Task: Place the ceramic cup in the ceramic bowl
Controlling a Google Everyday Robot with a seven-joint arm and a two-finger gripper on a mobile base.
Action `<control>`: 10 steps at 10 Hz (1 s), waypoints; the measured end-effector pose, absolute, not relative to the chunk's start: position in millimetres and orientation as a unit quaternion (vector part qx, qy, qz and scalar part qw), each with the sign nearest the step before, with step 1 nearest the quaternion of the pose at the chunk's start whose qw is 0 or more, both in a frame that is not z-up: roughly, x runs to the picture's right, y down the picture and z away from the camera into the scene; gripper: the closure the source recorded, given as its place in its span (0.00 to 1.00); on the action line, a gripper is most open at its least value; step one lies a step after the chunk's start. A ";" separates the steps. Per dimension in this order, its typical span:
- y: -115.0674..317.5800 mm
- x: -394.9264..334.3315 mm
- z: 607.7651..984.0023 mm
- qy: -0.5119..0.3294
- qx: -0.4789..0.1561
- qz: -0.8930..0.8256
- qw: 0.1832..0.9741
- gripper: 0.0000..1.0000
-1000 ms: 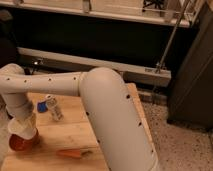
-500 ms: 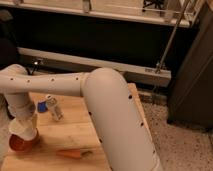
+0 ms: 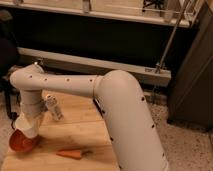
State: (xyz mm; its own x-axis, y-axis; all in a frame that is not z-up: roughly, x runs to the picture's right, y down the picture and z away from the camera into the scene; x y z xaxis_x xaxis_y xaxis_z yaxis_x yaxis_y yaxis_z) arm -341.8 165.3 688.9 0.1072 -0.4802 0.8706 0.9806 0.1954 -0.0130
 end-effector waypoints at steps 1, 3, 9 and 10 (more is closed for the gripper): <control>158.1 -344.9 687.4 -0.394 -0.312 -0.549 0.668 0.96; 147.7 -351.7 682.5 -0.405 -0.294 -0.562 0.659 0.96; 198.5 -385.0 679.8 -0.444 -0.317 -0.606 0.578 0.78; 206.5 -383.1 687.1 -0.434 -0.328 -0.612 0.574 0.67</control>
State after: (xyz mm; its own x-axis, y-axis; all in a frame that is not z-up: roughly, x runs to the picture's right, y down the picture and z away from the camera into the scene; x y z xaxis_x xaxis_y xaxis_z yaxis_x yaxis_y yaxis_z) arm -383.1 206.5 687.1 -0.1264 -0.4174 0.8999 0.9873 0.0351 0.1550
